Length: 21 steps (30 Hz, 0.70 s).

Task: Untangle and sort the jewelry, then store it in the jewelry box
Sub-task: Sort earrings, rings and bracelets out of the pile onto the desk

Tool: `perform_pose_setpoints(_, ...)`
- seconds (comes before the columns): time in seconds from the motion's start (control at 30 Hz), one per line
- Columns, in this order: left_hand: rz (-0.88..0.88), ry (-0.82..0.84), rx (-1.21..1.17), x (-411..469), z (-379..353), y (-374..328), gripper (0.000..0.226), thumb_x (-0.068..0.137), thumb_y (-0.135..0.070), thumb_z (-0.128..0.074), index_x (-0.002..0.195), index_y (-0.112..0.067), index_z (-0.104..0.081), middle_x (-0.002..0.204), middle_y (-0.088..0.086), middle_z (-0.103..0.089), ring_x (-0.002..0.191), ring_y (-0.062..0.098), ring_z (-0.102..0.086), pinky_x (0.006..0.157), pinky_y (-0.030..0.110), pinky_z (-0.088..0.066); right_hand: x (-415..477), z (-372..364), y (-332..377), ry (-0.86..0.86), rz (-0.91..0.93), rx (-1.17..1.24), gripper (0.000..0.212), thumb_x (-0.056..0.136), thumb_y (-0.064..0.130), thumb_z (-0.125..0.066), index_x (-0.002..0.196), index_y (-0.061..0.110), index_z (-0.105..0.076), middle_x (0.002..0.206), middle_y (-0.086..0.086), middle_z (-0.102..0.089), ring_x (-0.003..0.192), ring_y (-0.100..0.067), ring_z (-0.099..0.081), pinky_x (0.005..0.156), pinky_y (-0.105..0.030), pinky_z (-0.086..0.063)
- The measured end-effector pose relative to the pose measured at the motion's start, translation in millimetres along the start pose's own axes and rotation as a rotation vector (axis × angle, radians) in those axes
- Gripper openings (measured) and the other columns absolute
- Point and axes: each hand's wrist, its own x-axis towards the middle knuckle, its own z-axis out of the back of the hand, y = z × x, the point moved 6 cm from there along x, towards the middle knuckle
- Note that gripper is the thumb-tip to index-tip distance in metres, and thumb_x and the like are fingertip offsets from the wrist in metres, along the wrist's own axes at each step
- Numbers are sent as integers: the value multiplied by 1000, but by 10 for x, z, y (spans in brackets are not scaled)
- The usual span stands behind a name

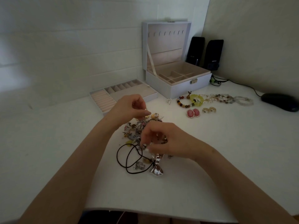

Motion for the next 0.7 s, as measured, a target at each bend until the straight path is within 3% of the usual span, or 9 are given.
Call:
perform_pose_setpoints(0.13,40,8,-83,-13,-16,20,15,80,0,-71,92,3,-62,82,11,-69,66,10,-69,62,14,-53,43,-235,71,135,84,-247,19,71,31,-81,83,21,-69,82,10,-49,77,-4,-45,72,-20,-40)
perform_pose_setpoints(0.23,46,27,-135,-18,-30,20,14,83,3,-66,96,6,-62,86,16,-70,71,14,-71,65,15,-53,63,-287,48,139,105,-310,15,76,29,-78,84,19,-70,82,11,-48,79,-4,-46,74,-24,-42)
perform_pose_setpoints(0.47,5,35,-76,-33,-40,-43,11,84,0,-66,94,4,-62,78,10,-66,63,8,-68,60,15,-53,40,45,-140,-74,-118,92,12,75,13,-78,74,22,-70,70,9,-65,66,-3,-58,66,-19,-48)
perform_pose_setpoints(0.57,-8,64,-35,-40,-63,-59,10,83,-3,-67,93,1,-64,73,6,-65,61,6,-65,60,16,-53,23,157,-212,-153,-160,167,8,76,8,-77,78,14,-72,68,6,-68,62,-1,-60,64,-15,-47)
perform_pose_setpoints(0.7,-40,102,-78,-67,-85,-119,10,84,-4,-67,93,0,-66,77,6,-66,66,8,-65,64,18,-54,-10,305,-287,-299,-184,340,15,77,-3,-72,84,9,-67,75,-3,-72,67,-13,-68,66,-21,-55)
